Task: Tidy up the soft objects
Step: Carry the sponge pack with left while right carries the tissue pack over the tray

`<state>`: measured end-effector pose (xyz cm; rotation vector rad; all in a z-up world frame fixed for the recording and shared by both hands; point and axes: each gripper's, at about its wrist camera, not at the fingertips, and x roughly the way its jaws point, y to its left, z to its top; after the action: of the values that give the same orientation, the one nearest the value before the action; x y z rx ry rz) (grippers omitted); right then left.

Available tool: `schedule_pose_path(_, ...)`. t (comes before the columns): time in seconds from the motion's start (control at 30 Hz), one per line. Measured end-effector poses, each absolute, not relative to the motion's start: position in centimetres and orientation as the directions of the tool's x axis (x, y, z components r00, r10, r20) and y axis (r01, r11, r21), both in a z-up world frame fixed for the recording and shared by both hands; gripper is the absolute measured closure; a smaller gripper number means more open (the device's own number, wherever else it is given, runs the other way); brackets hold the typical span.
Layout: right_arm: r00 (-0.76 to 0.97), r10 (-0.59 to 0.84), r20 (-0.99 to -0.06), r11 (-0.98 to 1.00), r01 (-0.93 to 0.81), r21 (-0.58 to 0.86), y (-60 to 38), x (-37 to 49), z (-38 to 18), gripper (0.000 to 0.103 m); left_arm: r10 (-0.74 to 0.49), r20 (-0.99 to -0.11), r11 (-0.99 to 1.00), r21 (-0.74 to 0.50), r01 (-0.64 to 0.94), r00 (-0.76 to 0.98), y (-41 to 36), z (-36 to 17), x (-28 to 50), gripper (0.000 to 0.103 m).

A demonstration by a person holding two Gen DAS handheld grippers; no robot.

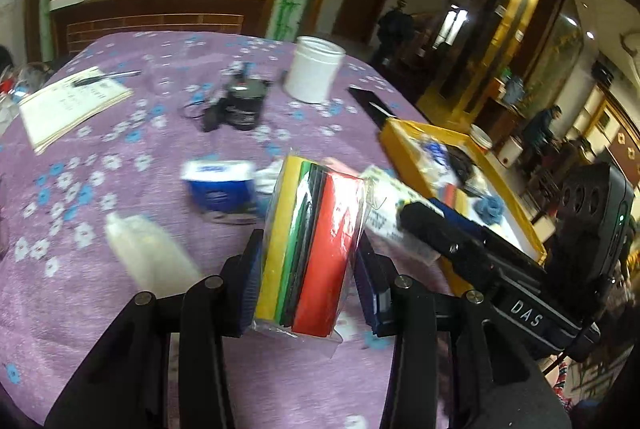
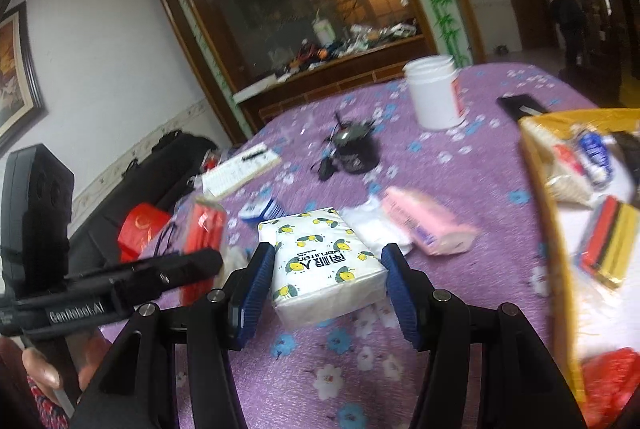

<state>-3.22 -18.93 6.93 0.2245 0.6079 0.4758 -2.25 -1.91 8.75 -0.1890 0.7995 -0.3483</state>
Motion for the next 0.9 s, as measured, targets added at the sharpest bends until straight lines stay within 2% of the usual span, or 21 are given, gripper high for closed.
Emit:
schedule_pose_path(0.23,0.799,0.418,-0.432,0.889,-0.261,0.376,-25.3,-4.5,8.8,0.046,-0.468,-0.666,0.882,-0.307,0.358,0.581,-9.2,9.6,-1.3,0.063)
schedule_pose_path(0.37,0.847,0.311,-0.432,0.916,-0.147,0.372,-30.1,-5.2,9.3,0.046,-0.506,-0.681,0.851,-0.293,0.435,0.53,-14.5,9.2,-1.0,0.063)
schedule_pose_path(0.7,0.851,0.047,-0.523,0.953,0.118,0.278,-39.8,-6.4,9.8,0.046,-0.546,-0.718,0.786,-0.261,0.561,0.431,-24.7,8.0,-0.2,0.063)
schedule_pose_path(0.9,0.811,0.003,-0.585,0.956,0.17,0.24,-42.7,-6.2,8.6,0.046,-0.532,-0.748,0.784,-0.258,0.565,0.397,-27.2,5.9,0.1,0.063)
